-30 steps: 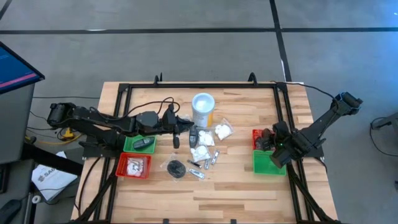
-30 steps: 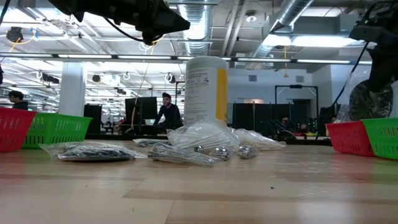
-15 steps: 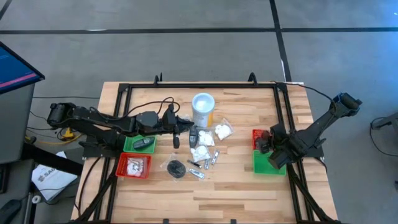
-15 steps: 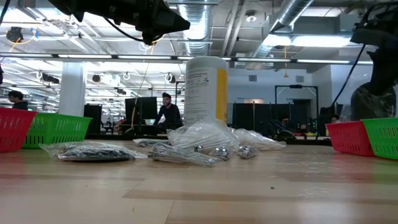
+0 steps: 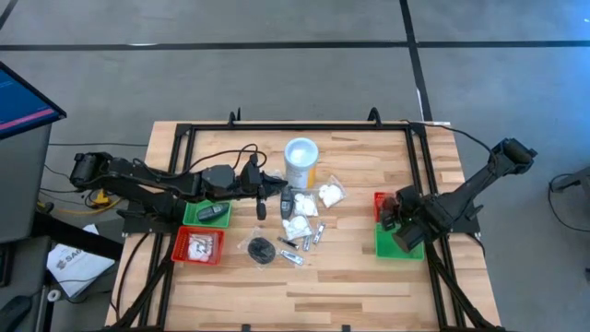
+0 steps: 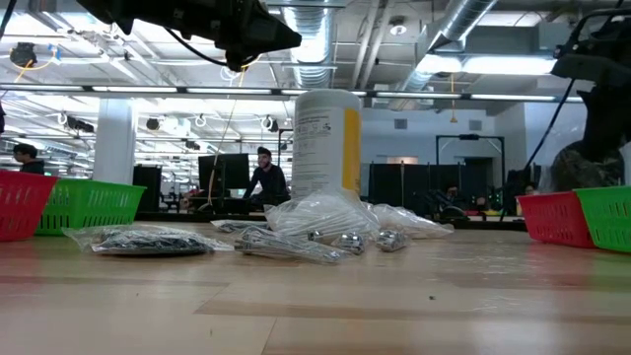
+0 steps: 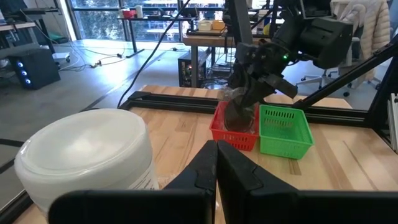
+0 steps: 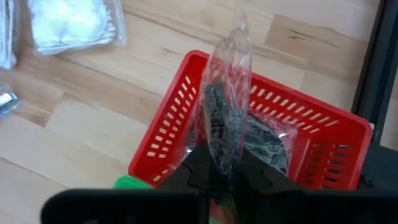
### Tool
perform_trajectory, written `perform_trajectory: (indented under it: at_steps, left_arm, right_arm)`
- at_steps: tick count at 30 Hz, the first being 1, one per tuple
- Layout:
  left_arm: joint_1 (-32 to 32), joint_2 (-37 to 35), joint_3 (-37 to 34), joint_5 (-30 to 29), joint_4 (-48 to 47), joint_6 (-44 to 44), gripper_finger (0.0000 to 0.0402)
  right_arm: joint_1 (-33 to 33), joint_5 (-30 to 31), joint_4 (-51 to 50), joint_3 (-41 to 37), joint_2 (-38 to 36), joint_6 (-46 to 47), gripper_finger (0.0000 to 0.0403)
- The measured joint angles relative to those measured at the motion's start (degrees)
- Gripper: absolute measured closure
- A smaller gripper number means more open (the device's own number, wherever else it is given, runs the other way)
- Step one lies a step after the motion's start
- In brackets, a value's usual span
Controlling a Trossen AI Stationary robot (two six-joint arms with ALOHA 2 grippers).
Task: Pick & Place Travel size toiletries
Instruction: Put the hairbrush into the right red bin
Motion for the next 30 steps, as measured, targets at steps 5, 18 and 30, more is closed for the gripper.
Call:
perform_trajectory:
  at_steps: [5, 18, 30]
  left_arm:
    - [0.00, 0.00, 0.00, 0.00, 0.04, 0.02, 0.0401]
    - [0.00, 0.00, 0.00, 0.00, 0.02, 0.00, 0.0401]
    - [0.00, 0.00, 0.00, 0.00, 0.02, 0.00, 0.0401]
  right_arm:
    - [-0.11, 0.03, 0.05, 0.00, -0.01, 0.00, 0.0382]
    - [-0.07, 0.00, 0.02, 0.00, -0.01, -0.48, 0.0274]
    - [-0.11, -0.20, -0.97, 0.10, -0.01, -0.19, 0.0218]
